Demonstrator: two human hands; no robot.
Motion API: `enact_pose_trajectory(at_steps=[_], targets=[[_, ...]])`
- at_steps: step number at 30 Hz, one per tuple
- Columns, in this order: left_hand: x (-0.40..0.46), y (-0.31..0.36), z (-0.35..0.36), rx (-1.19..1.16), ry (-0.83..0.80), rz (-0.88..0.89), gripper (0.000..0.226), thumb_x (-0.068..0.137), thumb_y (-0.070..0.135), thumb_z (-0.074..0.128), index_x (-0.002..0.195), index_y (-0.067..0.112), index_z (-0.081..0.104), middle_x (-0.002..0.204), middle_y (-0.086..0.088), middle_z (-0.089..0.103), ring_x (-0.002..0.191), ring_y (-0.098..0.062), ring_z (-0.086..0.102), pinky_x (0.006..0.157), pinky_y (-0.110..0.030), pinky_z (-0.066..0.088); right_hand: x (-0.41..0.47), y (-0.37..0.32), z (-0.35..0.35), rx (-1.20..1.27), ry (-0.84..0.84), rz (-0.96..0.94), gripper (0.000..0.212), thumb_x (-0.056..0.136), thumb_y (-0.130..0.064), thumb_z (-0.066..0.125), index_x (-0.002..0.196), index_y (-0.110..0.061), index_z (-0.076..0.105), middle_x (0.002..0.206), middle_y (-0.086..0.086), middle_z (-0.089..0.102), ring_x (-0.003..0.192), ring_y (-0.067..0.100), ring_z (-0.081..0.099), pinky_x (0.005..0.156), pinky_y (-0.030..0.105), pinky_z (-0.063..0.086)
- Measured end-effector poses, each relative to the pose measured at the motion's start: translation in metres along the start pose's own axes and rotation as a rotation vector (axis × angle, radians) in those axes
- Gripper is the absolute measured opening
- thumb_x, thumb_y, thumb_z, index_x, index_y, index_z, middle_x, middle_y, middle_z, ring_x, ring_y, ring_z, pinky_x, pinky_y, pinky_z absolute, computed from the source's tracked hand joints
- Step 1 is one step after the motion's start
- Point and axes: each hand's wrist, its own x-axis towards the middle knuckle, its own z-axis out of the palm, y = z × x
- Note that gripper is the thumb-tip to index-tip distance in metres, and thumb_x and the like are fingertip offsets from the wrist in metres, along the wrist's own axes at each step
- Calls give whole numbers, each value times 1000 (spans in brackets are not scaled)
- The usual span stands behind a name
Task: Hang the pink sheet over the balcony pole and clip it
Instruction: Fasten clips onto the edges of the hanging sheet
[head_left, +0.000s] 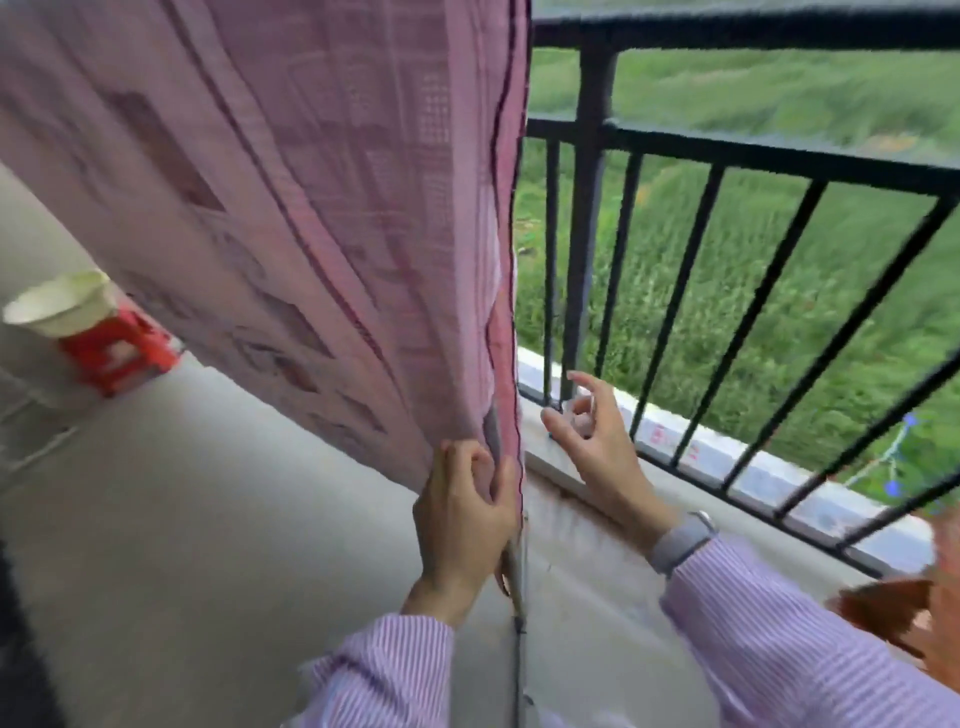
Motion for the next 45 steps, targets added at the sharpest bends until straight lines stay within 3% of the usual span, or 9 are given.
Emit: enact_pose_trajectory(at_steps=[10,16,20,27,30,33,38,42,45], targets=[[47,52,-11,20,400,-113,48,78,34,66,116,20,40,114,-6,53,98,-23,57,74,-40,54,53,-68,16,-36,-127,-432,17,78,-28,66,89,-27,53,84,-17,46,74,-1,47,65,14,36],[40,67,-14,90,573,-133,24,85,23,51,99,6,60,87,-9,69,71,-19,63,68,-9,37,56,-68,7,70,-238,-422,25,88,-17,56,66,-10,48,59,-7,38,50,4,31,53,21,26],[34,74,-14,128,596,-12,21,86,15,50,81,2,65,76,-9,65,64,-13,55,70,-8,35,52,-66,-8,-11,-268,-521,33,88,-19,58,60,-21,41,55,-6,31,52,9,28,53,26,25],[38,86,8,89,528,-13,24,87,15,50,98,1,67,89,-11,65,80,-13,56,72,-20,42,56,-68,-25,-27,-428,-512,21,88,-23,58,68,-16,59,59,7,48,53,7,35,53,21,27],[42,86,10,54,502,-44,25,86,12,56,108,3,64,101,-10,65,92,-13,57,83,-9,36,60,-82,-30,-36,-562,-483,21,89,-17,55,70,-20,63,68,-9,53,61,-4,47,58,12,33],[43,87,13,-5,472,-140,35,83,18,64,117,11,60,112,-5,63,100,-17,58,88,-19,43,65,-87,-34,-10,-695,-408,38,91,-14,50,61,-30,64,77,-14,57,76,-9,50,69,8,37],[50,91,18,-5,548,-132,22,84,15,62,106,9,62,101,-6,64,84,-10,54,76,-6,40,70,-90,-45,-20,-788,-266,35,96,-21,39,92,1,66,80,-5,56,66,-8,51,69,10,39],[51,90,24,19,560,-137,17,87,9,57,102,8,64,98,-7,67,85,-16,59,75,-23,49,70,-88,-56,13,-841,-246,32,89,-20,41,112,-11,61,103,-2,63,91,-12,54,73,-4,38],[50,93,24,29,576,-133,17,85,5,56,100,5,63,96,-10,66,82,-18,59,71,-14,40,69,-85,-60,-104,-806,-284,31,91,-16,43,119,-15,57,92,-3,65,65,-15,53,63,5,39]])
